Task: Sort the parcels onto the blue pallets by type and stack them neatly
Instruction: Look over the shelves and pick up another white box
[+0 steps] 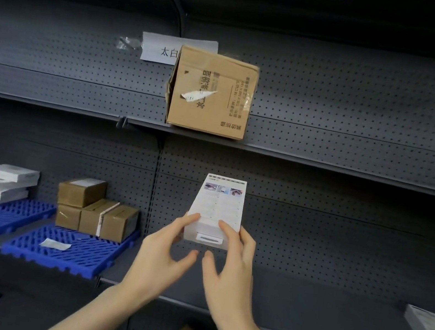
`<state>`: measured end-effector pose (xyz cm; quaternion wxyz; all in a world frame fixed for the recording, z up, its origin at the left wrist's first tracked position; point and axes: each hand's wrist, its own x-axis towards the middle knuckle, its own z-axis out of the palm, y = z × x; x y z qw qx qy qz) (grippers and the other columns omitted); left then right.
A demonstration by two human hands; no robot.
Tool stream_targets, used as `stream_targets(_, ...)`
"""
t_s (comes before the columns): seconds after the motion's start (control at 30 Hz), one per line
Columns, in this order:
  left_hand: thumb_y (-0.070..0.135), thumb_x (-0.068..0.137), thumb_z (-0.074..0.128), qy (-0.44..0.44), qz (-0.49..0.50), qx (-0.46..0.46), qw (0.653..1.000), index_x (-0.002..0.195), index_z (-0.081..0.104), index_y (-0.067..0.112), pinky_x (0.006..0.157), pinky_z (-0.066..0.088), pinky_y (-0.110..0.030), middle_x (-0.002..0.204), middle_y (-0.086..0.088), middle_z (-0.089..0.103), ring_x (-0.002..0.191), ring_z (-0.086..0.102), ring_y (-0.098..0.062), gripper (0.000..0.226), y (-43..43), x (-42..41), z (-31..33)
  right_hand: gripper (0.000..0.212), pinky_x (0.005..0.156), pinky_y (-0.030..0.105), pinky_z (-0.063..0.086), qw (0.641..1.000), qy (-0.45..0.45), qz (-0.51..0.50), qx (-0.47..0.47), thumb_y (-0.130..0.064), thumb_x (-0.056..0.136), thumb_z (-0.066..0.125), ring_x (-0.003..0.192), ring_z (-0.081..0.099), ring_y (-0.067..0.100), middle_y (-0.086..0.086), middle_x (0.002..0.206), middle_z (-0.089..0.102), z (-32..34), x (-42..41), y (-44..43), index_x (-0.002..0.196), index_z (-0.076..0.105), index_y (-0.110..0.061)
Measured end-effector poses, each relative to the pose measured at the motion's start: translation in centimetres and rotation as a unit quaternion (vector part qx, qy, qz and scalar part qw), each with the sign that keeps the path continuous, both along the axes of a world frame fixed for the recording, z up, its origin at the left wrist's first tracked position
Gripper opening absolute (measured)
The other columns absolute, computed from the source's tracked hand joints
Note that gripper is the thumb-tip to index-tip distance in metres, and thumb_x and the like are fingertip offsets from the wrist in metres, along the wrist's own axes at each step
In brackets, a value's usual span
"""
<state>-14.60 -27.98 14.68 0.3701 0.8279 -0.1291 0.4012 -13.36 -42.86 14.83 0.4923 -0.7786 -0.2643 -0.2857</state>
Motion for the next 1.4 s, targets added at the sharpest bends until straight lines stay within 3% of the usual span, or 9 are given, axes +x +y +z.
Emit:
stream_targets(0.17, 0.021, 0.081, 0.071, 0.027, -0.012, 0.001, 1.000, 0.135, 0.045, 0.041, 0.095, 0.042, -0.010, 0.131, 0.026, 0.053, 0.112, 0.053, 0.008, 0.063, -0.2, 1.9, -2.7, 0.048, 0.079, -0.007, 0.029, 1.000, 0.011, -0.014, -0.012, -0.019, 0.090, 0.058, 0.106, 0.038, -0.017, -0.018, 0.138, 0.023, -2.3, 1.8, -0.5, 0.132, 0.042, -0.037)
stream_targets(0.37, 0.023, 0.082, 0.069, 0.081, -0.006, -0.008, 0.997, 0.133, 0.044, 0.046, 0.088, 0.036, 0.000, 0.123, 0.035, 0.050, 0.110, 0.047, 0.016, 0.061, 0.4, 4.4, -5.9, 0.047, 0.080, -0.007, 0.029, 0.999, 0.042, 0.000, -0.009, -0.018, 0.090, 0.057, 0.108, 0.029, -0.032, -0.019, 0.134, 0.025, -6.1, 5.2, -0.2, 0.131, 0.043, -0.039)
stream_targets(0.6, 0.020, 0.081, 0.068, 0.150, 0.002, -0.051, 0.987, 0.131, 0.048, 0.037, 0.089, 0.043, -0.008, 0.121, 0.021, 0.059, 0.107, 0.055, 0.008, 0.057, -1.1, 10.1, -11.6, 0.048, 0.082, -0.005, 0.032, 0.994, 0.103, -0.016, 0.022, -0.010, 0.086, 0.060, 0.104, 0.040, -0.019, -0.008, 0.136, 0.033, -11.9, 10.8, 0.0, 0.129, 0.049, -0.029)
stream_targets(0.73, 0.021, 0.081, 0.069, 0.177, 0.005, -0.032, 0.984, 0.131, 0.048, 0.036, 0.092, 0.044, -0.012, 0.126, 0.018, 0.059, 0.111, 0.055, 0.005, 0.056, -1.9, 13.6, -14.0, 0.047, 0.085, -0.008, 0.027, 0.991, 0.129, -0.021, 0.011, -0.006, 0.086, 0.060, 0.108, 0.037, -0.013, -0.003, 0.138, 0.035, -14.2, 14.0, -1.1, 0.128, 0.050, -0.024)
stream_targets(0.87, 0.023, 0.082, 0.068, 0.205, 0.003, -0.004, 0.979, 0.132, 0.046, 0.033, 0.091, 0.034, 0.000, 0.131, 0.017, 0.055, 0.116, 0.051, 0.005, 0.055, -2.2, 16.1, -15.7, 0.046, 0.085, -0.008, 0.027, 0.988, 0.150, -0.025, -0.020, -0.007, 0.087, 0.059, 0.112, 0.039, -0.005, -0.004, 0.138, 0.035, -16.0, 16.7, -2.1, 0.129, 0.050, -0.025)
stream_targets(1.03, 0.029, 0.083, 0.067, 0.232, -0.007, 0.000, 0.973, 0.129, 0.047, 0.031, 0.089, 0.036, -0.001, 0.130, 0.020, 0.055, 0.115, 0.052, 0.005, 0.051, -2.5, 18.3, -17.5, 0.045, 0.093, 0.009, 0.035, 0.982, 0.180, -0.035, -0.047, -0.009, 0.087, 0.059, 0.120, 0.049, 0.011, -0.002, 0.135, 0.038, -17.8, 18.8, -2.8, 0.128, 0.051, -0.025)
stream_targets(1.13, 0.029, 0.083, 0.066, 0.245, -0.014, 0.014, 0.969, 0.128, 0.047, 0.034, 0.081, 0.037, 0.001, 0.122, 0.021, 0.057, 0.106, 0.053, 0.007, 0.049, -2.5, 19.2, -18.4, 0.044, 0.091, 0.012, 0.037, 0.978, 0.193, -0.049, -0.067, -0.009, 0.087, 0.058, 0.120, 0.051, 0.016, 0.001, 0.134, 0.040, -18.6, 19.6, -3.2, 0.127, 0.052, -0.023)
stream_targets(1.3, 0.028, 0.081, 0.066, 0.269, -0.034, 0.024, 0.962, 0.124, 0.044, 0.036, 0.074, 0.043, -0.007, 0.105, 0.018, 0.061, 0.092, 0.058, 0.004, 0.048, -2.3, 20.4, -19.9, 0.043, 0.086, 0.002, 0.033, 0.970, 0.212, -0.048, -0.104, -0.011, 0.088, 0.058, 0.118, 0.052, 0.013, 0.000, 0.135, 0.038, -19.8, 20.4, -3.7, 0.128, 0.050, -0.024)
stream_targets(1.4, 0.028, 0.081, 0.065, 0.276, -0.050, 0.038, 0.959, 0.127, 0.040, 0.037, 0.074, 0.046, -0.016, 0.109, 0.014, 0.061, 0.093, 0.060, -0.003, 0.053, -2.1, 21.3, -20.4, 0.048, 0.091, 0.012, 0.038, 0.967, 0.218, -0.057, -0.115, -0.012, 0.089, 0.057, 0.121, 0.050, 0.014, -0.002, 0.141, 0.035, -19.9, 21.0, -3.8, 0.133, 0.045, -0.026)
